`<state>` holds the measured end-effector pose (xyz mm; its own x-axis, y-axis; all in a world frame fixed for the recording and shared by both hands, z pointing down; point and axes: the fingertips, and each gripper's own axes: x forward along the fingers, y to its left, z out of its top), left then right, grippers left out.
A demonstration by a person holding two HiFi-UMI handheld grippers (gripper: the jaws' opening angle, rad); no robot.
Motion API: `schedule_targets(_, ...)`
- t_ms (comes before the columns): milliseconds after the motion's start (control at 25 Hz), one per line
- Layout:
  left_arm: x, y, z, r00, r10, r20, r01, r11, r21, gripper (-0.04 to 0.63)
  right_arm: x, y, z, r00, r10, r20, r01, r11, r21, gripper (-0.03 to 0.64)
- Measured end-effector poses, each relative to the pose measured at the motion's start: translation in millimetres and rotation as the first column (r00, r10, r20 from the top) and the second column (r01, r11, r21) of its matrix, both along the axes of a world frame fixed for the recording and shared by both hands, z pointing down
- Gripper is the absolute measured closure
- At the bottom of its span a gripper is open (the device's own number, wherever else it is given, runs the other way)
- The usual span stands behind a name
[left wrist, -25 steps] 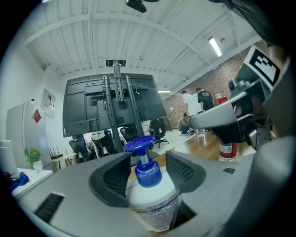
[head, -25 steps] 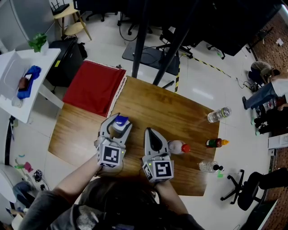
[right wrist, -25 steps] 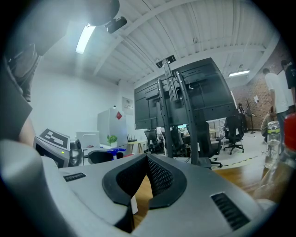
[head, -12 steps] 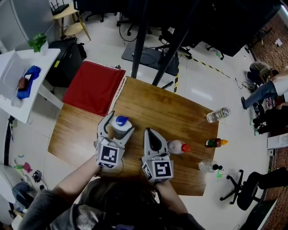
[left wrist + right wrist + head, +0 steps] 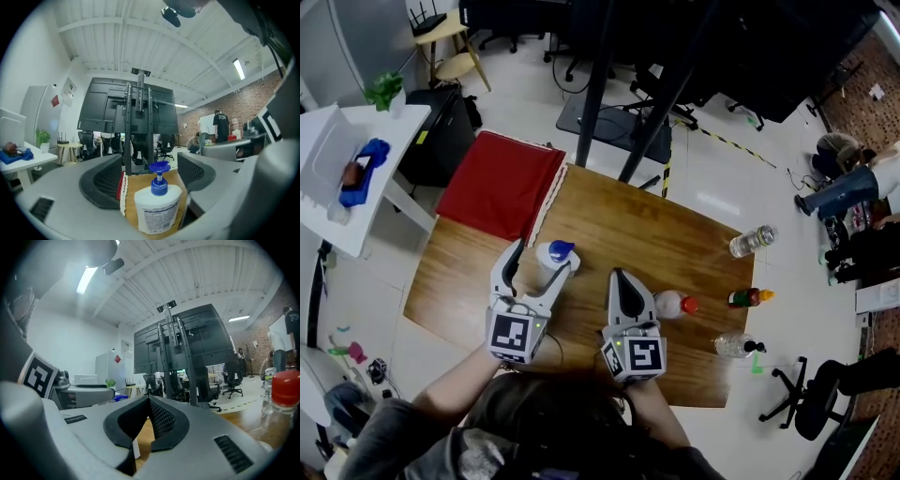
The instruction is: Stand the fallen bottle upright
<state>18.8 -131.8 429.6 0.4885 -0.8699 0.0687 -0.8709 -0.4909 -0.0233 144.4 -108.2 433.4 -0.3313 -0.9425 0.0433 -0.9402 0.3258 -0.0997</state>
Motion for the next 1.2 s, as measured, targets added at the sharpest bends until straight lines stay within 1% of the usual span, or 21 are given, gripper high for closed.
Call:
schedule_targets(80, -6, 9, -13, 1.0, 0.001, 0.004, -0.001, 0.999, 0.038, 0.205, 0, 6, -5, 1.0, 0.014, 0.0, -0.014, 1.0, 0.011, 0.617)
schedule_targets(160, -10, 19, -20, 1.0, 0.019, 0.014, -0.019, 0.998, 0.057, 0.31, -1, 13, -10, 1.0, 0.03, 0.001, -0.03, 0.999, 0.024, 0.617)
schedule_targets(240, -15, 27, -21, 0.999, 0.034, 0.006, -0.035, 0.998, 0.049, 0.318, -3, 21, -16, 0.999, 0.048, 0.006, -0.048, 0.998, 0.035, 0.617)
schedule_targets(360, -22, 39, -21, 0.999, 0.039, -0.008, -0.039, 0.998, 0.039, 0.393, -9, 36, -24, 0.998, 0.064, 0.004, -0.064, 0.997, 0.053, 0.617)
schedule_targets(480, -26, 55, -23, 0.998, 0.059, -0.006, -0.059, 0.997, 0.044, 0.469, -17, 53, -30, 0.998, 0.07, -0.006, -0.069, 0.996, 0.06, 0.617)
schedule_targets(560, -29, 65, -23, 0.997, 0.072, -0.006, -0.071, 0.997, 0.041, 0.536, -22, 64, -32, 0.997, 0.079, 0.006, -0.08, 0.995, 0.056, 0.617)
schedule_targets(640, -32, 75, -21, 0.997, 0.081, -0.011, -0.081, 0.996, 0.027, 0.577, -27, 77, -35, 0.995, 0.094, 0.017, -0.095, 0.994, 0.059, 0.617)
schedule_targets(680, -33, 79, -20, 0.996, 0.088, -0.014, -0.088, 0.996, 0.018, 0.589, -29, 83, -36, 0.995, 0.099, 0.015, -0.1, 0.993, 0.061, 0.617)
schedule_targets(880, -29, 99, -13, 0.988, 0.156, -0.021, -0.156, 0.987, -0.024, 0.589, -32, 104, -42, 0.992, 0.123, 0.014, -0.123, 0.989, 0.08, 0.617)
schedule_targets(1080, -20, 112, -6, 0.981, 0.191, -0.031, -0.192, 0.981, -0.039, 0.589, -30, 119, -40, 0.993, 0.122, 0.002, -0.122, 0.99, 0.07, 0.618)
schedule_targets(1200, -11, 117, -3, 0.978, 0.209, -0.024, -0.21, 0.976, -0.05, 0.588, -29, 125, -39, 0.993, 0.121, -0.014, -0.121, 0.992, 0.044, 0.618)
